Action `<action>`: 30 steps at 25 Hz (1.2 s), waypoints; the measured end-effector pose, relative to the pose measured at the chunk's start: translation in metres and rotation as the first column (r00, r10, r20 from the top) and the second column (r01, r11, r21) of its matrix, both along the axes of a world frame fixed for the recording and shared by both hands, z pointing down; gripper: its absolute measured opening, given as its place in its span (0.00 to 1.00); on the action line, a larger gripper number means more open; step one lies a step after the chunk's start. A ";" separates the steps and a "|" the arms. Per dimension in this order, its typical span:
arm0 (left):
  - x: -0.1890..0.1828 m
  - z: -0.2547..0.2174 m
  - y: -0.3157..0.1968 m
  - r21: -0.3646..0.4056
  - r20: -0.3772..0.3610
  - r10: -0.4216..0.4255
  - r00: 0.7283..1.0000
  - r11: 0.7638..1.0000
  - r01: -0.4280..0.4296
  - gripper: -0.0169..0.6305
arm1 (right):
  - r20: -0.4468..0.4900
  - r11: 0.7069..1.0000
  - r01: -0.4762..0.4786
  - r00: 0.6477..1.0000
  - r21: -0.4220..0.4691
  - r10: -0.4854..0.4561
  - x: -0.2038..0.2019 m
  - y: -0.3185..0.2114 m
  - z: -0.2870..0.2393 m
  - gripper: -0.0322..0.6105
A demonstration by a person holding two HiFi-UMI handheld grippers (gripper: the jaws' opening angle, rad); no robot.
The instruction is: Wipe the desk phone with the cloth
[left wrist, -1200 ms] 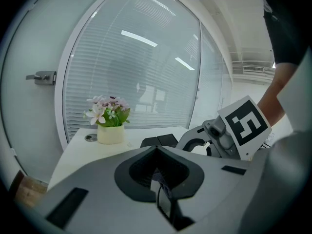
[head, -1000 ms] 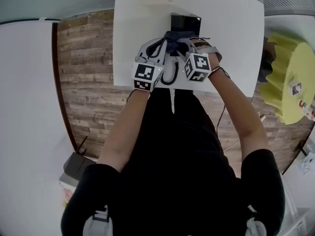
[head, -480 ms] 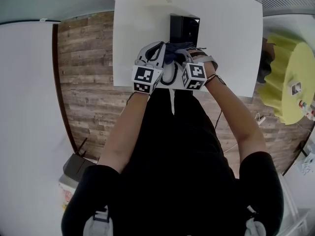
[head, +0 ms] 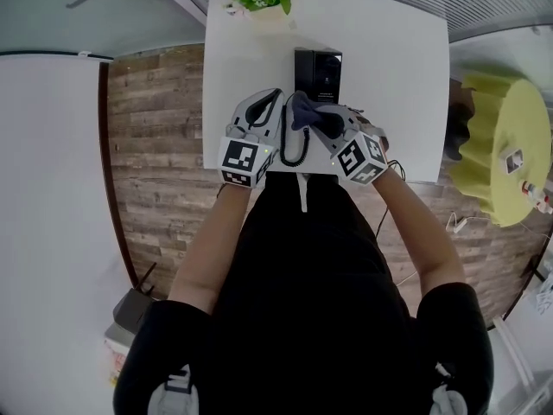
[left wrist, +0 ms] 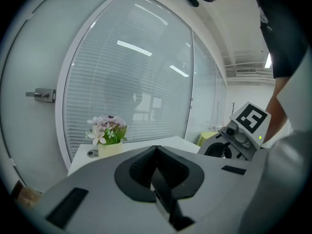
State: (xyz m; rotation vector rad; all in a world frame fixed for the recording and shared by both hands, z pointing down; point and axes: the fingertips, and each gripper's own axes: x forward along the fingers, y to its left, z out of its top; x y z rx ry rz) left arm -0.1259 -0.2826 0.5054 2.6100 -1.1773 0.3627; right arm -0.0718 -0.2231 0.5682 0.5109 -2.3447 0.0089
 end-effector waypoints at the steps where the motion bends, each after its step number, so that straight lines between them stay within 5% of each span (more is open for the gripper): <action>1: -0.001 -0.010 0.000 0.013 -0.005 0.004 1.000 1.000 -0.004 0.04 | 0.043 0.999 -0.034 0.998 0.006 0.034 0.003 -0.003 -0.016 0.20; 7: 0.009 -0.071 0.011 0.070 -0.074 0.069 0.995 0.995 -0.064 0.04 | 0.304 0.978 -0.207 0.933 0.024 0.190 0.025 -0.012 -0.116 0.20; 16: 0.040 -0.163 0.036 0.177 -0.108 0.194 0.975 0.969 -0.173 0.04 | 0.561 0.941 -0.324 0.799 0.100 0.216 0.054 -0.009 -0.236 0.20; 23: 0.059 -0.214 0.038 0.267 -0.147 0.228 0.963 0.946 -0.183 0.04 | 0.644 0.915 -0.378 0.736 0.138 0.207 0.072 -0.014 -0.286 0.20; 30: 0.067 -0.223 0.038 0.241 -0.130 0.247 0.960 0.947 -0.211 0.04 | 0.655 0.910 -0.377 0.734 0.172 0.180 0.081 -0.017 -0.303 0.20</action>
